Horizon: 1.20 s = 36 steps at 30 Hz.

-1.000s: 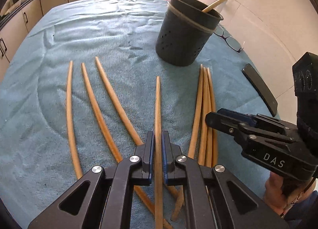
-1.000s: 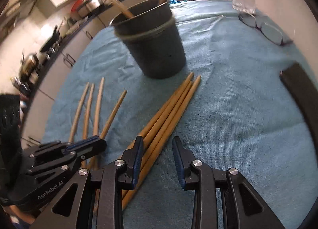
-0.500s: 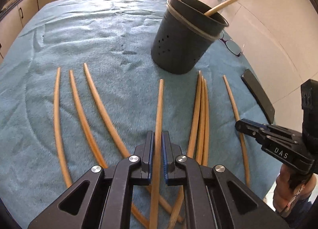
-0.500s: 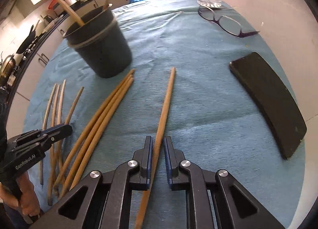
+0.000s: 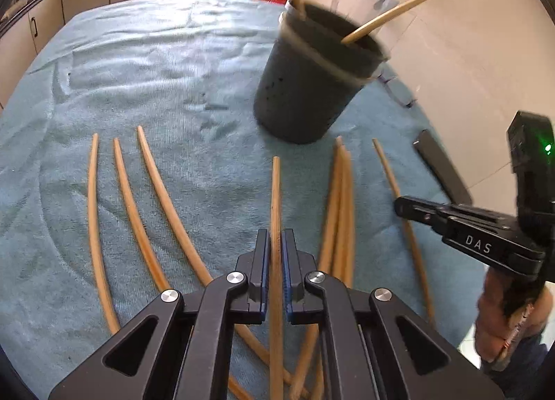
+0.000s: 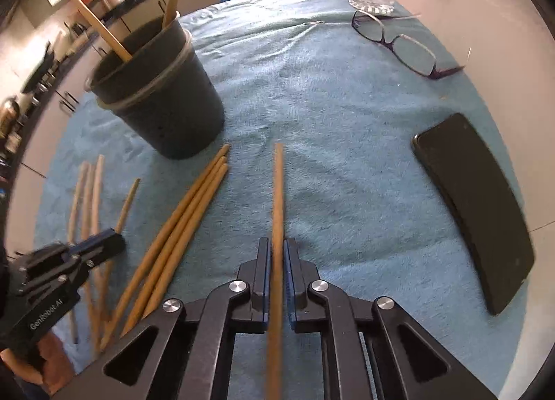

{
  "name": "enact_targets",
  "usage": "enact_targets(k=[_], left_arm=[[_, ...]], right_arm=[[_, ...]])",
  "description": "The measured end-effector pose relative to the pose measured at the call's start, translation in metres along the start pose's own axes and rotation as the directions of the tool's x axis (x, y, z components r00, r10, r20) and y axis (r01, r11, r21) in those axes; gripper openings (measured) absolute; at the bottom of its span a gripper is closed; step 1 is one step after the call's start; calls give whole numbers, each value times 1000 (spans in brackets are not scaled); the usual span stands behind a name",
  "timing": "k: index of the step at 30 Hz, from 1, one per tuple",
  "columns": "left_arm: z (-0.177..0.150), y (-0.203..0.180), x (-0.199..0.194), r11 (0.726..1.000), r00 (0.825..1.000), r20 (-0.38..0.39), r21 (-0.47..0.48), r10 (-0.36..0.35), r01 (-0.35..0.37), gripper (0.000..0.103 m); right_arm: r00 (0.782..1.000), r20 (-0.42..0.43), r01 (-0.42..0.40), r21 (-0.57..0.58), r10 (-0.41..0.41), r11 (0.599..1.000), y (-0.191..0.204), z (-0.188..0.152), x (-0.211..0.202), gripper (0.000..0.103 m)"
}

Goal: Organize utensils
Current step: 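Grasp another chopstick with the left gripper while the right gripper grasps one, then lift the held chopsticks upright and carry both grippers above the black cup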

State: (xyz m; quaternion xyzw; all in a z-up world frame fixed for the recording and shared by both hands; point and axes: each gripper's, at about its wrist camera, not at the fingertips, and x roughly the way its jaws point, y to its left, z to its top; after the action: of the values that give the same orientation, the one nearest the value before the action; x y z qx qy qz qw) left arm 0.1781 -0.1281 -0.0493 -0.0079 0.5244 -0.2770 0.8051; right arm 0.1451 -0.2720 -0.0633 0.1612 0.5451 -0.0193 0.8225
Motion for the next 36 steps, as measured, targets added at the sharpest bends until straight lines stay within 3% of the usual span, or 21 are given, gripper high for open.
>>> enact_targets(k=[4,7,13,17,22,24,27,30,36], left_arm=[[-1,0,-32,1000,996,83,-2,-23,23,6],[0,0,-62,999,986,161,-3,-32,33,6],[-2,1,-112,999,958,283,-15,-35,41,6],[-2,-5,-130,999,943,331,-9,-35,41,6],[-5,-5,-140,999,934,356,-9,-32,38,6],[-5,-5,-141,999,934,356,-4,-34,38,6],[-5,-2,-133,999,950,311,-14,-24,29,9],[0,9,-111,999,971,239,-52,3,10,41],[8,51,-58,982,997,80,-188,5,10,40]], right_arm=[[993,77,-86,10,85,996,-1,-6,-22,8],[976,162,-145,2,143,989,-1,-11,-47,8],[897,381,-209,-81,224,975,11,-26,-104,8],[851,449,-248,-114,273,962,20,-38,-126,8],[837,467,-248,-140,285,959,26,-43,-136,8],[837,466,-247,-148,288,958,27,-42,-133,8],[838,461,-249,-148,290,957,28,-43,-133,8],[838,462,-251,-146,291,957,27,-43,-132,8],[837,462,-257,-141,293,956,23,-41,-131,8]])
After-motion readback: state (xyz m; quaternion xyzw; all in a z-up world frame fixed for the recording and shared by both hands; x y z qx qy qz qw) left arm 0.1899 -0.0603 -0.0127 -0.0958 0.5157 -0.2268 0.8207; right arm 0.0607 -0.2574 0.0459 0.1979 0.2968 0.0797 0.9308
